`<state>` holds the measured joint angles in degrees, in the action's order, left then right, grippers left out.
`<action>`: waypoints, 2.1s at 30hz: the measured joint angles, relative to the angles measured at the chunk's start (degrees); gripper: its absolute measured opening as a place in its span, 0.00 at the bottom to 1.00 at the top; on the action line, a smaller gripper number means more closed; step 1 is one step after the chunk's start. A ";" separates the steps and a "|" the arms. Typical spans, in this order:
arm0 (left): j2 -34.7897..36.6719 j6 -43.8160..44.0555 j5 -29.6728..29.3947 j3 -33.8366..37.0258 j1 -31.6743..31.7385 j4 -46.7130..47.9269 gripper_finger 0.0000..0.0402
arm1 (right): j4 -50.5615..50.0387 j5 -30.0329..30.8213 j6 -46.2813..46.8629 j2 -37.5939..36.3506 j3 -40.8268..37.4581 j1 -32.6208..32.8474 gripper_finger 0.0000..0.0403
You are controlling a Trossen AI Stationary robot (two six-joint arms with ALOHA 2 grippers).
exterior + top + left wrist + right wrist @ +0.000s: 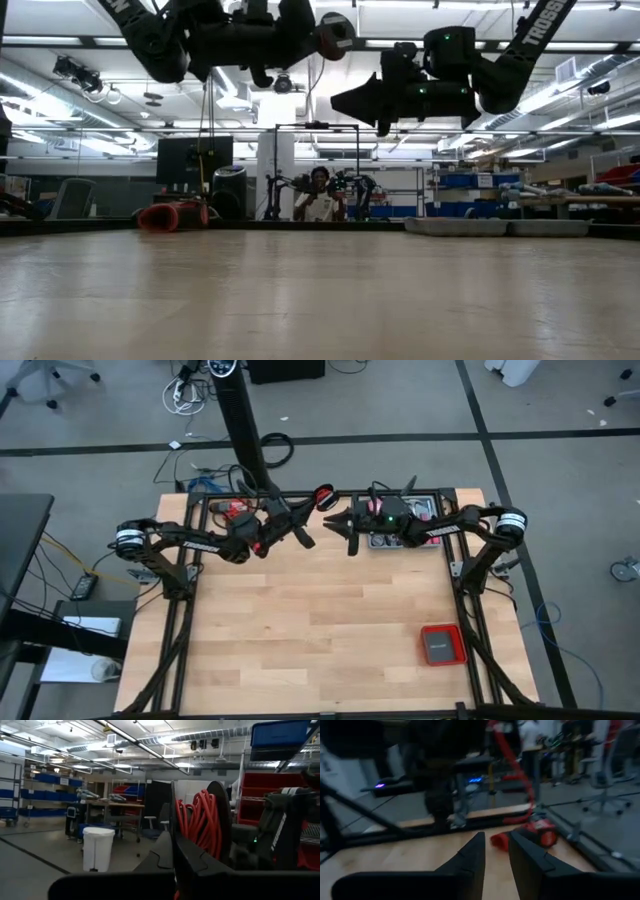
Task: Coil cords
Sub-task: Coil the red wire on the black spool
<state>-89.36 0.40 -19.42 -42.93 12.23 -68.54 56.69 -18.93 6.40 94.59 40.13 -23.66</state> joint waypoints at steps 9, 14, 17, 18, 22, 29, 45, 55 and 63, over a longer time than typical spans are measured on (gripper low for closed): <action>0.00 0.26 5.93 -1.52 -0.39 -0.82 0.00 | 2.63 4.29 0.44 0.00 0.01 1.50 0.24; -0.22 0.00 11.39 -1.85 -0.39 -0.97 0.00 | 1.07 3.61 0.09 0.00 0.01 2.93 0.25; -1.14 -0.02 14.25 -1.87 -0.39 -2.11 0.00 | 1.36 2.42 0.74 0.00 0.00 3.55 0.25; -1.51 -0.04 15.00 -1.87 -0.39 -2.41 0.00 | 1.48 1.98 0.72 0.00 -0.02 3.58 0.25; -3.03 -0.15 16.71 -1.87 -0.46 -5.75 0.00 | 0.95 0.87 0.50 0.00 -0.04 3.51 0.25; -4.02 -1.55 16.82 -1.85 -1.20 -6.98 0.00 | 0.44 0.72 -2.01 0.00 -1.01 3.52 0.25; -4.02 -1.59 18.45 -1.83 -1.53 -6.85 0.00 | 1.97 1.30 -0.90 0.00 -1.65 3.58 0.25; -4.02 -1.62 19.72 -1.83 -1.53 -6.74 0.00 | 4.95 1.14 0.31 0.00 -1.65 4.09 0.25; -4.02 -1.41 19.72 -1.83 -1.53 -6.74 0.00 | 5.44 4.62 0.90 0.00 -1.65 4.67 0.25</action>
<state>-93.38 -1.00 0.30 -44.75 10.70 -75.29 62.13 -14.31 7.29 94.59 38.48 -18.99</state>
